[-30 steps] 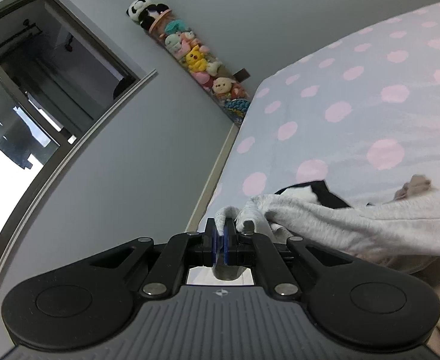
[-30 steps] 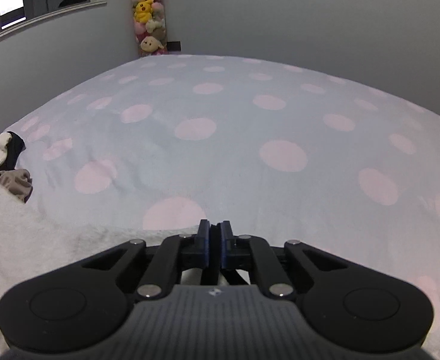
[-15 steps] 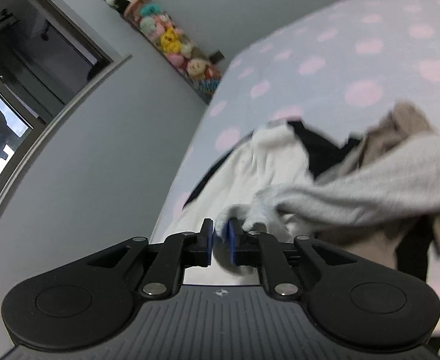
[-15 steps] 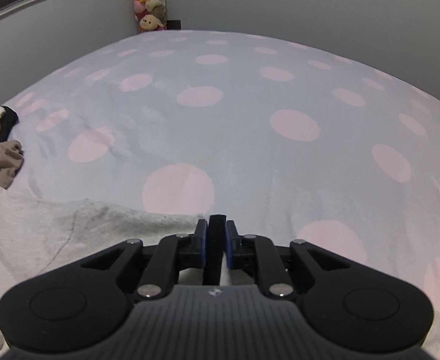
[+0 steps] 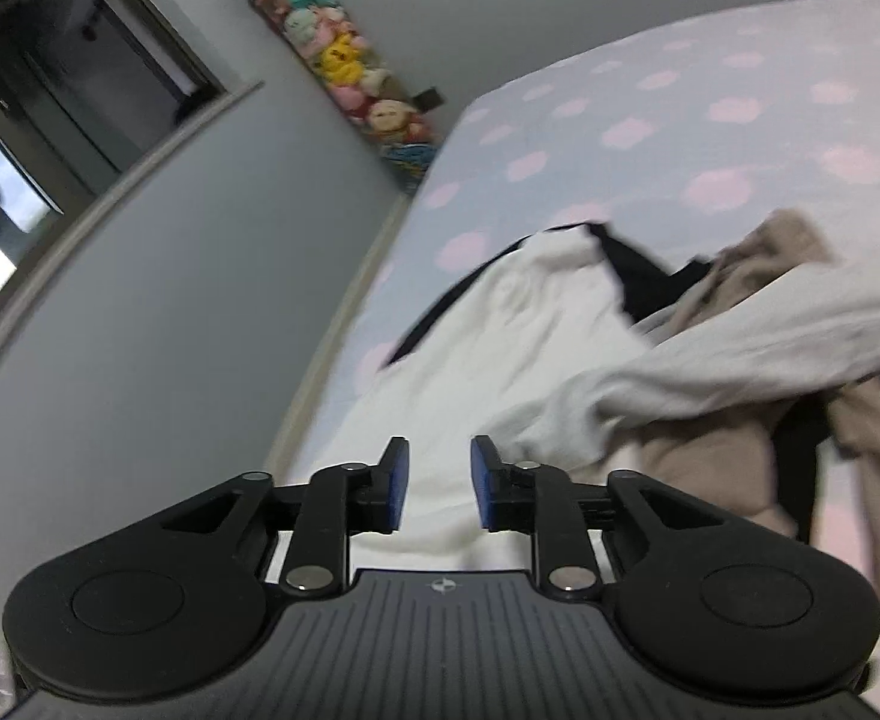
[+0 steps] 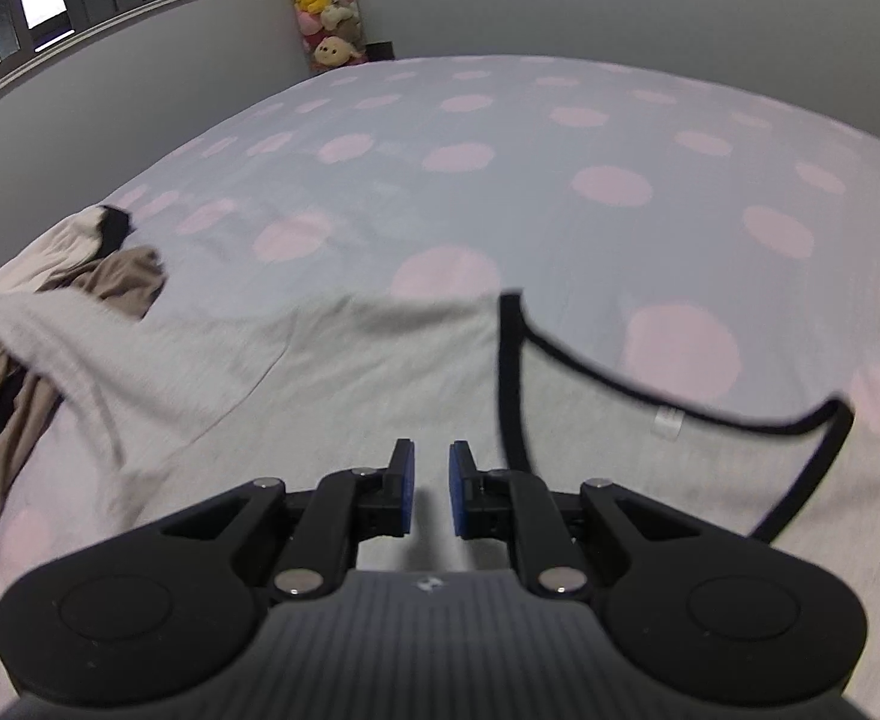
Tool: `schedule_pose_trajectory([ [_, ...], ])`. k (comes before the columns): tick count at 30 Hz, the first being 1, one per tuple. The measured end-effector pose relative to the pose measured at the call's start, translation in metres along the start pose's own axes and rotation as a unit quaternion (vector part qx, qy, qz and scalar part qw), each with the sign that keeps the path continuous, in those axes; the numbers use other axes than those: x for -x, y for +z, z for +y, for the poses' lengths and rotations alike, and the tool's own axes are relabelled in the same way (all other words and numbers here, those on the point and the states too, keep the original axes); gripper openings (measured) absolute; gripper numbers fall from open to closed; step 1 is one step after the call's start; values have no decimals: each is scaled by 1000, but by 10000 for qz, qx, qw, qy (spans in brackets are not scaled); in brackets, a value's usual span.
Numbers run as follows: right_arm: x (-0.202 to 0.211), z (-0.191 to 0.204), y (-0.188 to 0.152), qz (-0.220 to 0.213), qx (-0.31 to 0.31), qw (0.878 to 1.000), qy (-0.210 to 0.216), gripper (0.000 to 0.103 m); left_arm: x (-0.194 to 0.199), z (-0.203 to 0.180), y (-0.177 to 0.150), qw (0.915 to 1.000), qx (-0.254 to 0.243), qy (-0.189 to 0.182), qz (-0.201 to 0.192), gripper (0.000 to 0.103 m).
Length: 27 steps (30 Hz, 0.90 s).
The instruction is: Fold clothes
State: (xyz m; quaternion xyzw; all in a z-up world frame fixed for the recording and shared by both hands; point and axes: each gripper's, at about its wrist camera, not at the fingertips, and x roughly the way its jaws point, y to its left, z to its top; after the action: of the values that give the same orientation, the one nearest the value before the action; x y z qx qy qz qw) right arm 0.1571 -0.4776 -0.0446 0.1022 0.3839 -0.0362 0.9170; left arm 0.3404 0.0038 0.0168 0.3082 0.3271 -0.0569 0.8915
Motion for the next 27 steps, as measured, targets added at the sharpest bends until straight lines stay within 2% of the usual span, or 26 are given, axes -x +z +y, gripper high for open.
schedule_pose_trajectory([
  [5,12,3,-26,76,-172,9997,155,15,-16,-8,10,9994,173,-293,77,22],
  [10,22,4,-48,156,-238,9993,226,15,-24,-14,6,9959,289,-834,175,22],
  [11,24,4,-50,149,-257,9993,240,15,-24,-15,5,9953,287,-907,170,17],
  [13,26,6,-54,133,-295,9991,269,15,-30,-19,3,9955,251,-860,324,2],
  [15,29,7,-59,118,-333,9989,297,15,-32,-18,0,9960,234,-758,401,1],
  [18,34,9,-64,107,-407,9985,350,15,-22,-13,-2,9969,-32,-756,235,1],
  [21,40,8,-70,106,-454,9981,407,15,-17,-6,-6,9961,-492,-657,314,1],
  [27,48,3,-85,196,-712,9965,394,15,-20,-1,-23,9902,-1051,-668,639,1],
])
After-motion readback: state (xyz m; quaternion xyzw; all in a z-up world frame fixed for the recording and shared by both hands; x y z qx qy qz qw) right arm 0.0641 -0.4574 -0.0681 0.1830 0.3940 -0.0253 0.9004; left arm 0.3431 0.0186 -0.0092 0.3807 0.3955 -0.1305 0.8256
